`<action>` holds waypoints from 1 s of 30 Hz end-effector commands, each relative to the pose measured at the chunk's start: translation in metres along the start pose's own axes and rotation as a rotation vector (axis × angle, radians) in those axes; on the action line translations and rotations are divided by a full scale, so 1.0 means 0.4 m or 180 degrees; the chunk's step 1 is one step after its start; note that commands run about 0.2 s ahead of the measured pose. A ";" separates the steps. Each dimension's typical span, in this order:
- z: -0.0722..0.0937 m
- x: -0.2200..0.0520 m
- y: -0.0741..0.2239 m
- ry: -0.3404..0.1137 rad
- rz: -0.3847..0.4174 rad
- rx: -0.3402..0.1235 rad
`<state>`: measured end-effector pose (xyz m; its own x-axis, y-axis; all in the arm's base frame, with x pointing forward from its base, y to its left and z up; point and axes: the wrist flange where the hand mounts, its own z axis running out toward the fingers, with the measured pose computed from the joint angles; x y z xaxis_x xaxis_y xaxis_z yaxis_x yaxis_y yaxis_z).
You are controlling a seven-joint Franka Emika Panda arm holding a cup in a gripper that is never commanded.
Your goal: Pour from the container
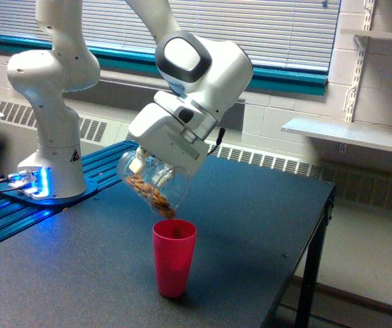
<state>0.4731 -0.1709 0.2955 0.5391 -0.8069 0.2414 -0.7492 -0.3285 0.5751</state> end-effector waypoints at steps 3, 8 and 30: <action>-0.016 0.008 -0.005 -0.0018 -0.0107 -0.0062; -0.029 0.014 -0.005 -0.0025 -0.0151 -0.0121; -0.050 0.042 -0.003 -0.0147 -0.0277 -0.0280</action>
<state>0.4896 -0.1746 0.3141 0.5651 -0.8044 0.1834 -0.6834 -0.3318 0.6502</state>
